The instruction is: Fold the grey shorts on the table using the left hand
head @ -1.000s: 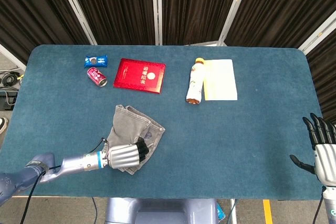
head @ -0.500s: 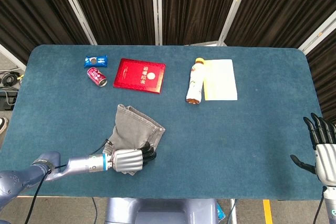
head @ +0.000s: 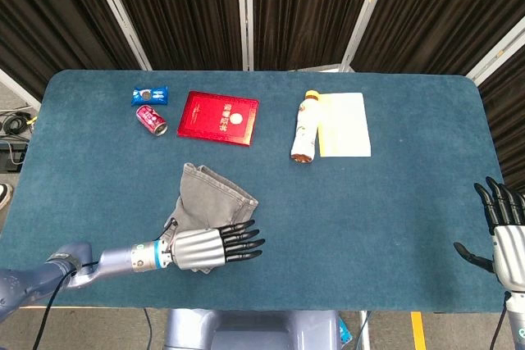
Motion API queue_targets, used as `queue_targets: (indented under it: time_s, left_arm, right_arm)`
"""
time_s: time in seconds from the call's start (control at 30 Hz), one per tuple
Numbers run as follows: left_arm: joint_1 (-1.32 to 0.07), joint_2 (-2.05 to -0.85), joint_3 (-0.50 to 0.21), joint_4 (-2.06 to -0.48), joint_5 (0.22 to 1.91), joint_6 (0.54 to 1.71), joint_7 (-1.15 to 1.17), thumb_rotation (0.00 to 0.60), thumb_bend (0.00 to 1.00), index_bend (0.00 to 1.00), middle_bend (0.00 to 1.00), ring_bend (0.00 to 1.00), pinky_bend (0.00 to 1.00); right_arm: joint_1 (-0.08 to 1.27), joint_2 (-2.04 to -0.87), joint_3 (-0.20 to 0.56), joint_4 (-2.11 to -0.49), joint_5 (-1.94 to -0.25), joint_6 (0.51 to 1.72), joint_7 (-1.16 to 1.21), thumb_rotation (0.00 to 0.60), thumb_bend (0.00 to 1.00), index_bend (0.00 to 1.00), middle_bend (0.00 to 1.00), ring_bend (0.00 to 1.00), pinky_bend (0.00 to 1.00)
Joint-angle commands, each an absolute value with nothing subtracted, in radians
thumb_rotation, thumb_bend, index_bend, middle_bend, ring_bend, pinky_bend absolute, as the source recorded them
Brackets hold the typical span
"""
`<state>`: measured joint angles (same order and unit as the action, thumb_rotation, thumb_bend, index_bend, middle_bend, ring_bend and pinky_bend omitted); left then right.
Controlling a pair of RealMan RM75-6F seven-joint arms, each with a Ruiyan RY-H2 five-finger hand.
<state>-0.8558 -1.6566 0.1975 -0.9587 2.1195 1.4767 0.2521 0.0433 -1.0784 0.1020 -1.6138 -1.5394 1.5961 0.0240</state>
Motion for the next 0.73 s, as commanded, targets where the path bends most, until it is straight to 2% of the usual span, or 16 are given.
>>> queue_targets:
  time_s: [0.03,0.2,0.33,0.5,0.73]
  left_arm:
    - [-0.798,-1.614,0.153,-1.049,2.044,1.548,0.207,0.600,0.00,0.00,0.00,0.00,0.00]
    - [-0.663,-1.516,0.103,-1.269,1.819,1.534,0.250,0.600,0.00,0.00,0.00,0.00,0.00]
    - [-0.549,-1.451,0.077,-1.419,1.647,1.567,0.209,0.600,0.00,0.00,0.00,0.00,0.00]
    - [-0.397,-1.334,0.097,-1.549,1.460,1.590,0.224,0.600,0.00,0.00,0.00,0.00,0.00]
    - [-0.285,-1.263,0.110,-1.629,1.415,1.645,0.182,0.600,0.00,0.00,0.00,0.00,0.00]
  right_arm:
    - [0.043,-1.078,0.102,-1.616,-1.540,1.597,0.024,0.600,0.00,0.00,0.00,0.00,0.00]
    - [0.044,-1.078,0.100,-1.622,-1.548,1.599,0.018,0.600,0.00,0.00,0.00,0.00,0.00]
    - [0.044,-1.081,0.096,-1.623,-1.555,1.598,0.009,0.600,0.00,0.00,0.00,0.00,0.00]
    - [0.043,-1.084,0.093,-1.626,-1.563,1.602,-0.002,0.600,0.00,0.00,0.00,0.00,0.00]
    - [0.042,-1.085,0.096,-1.625,-1.558,1.606,-0.012,0.600,0.00,0.00,0.00,0.00,0.00]
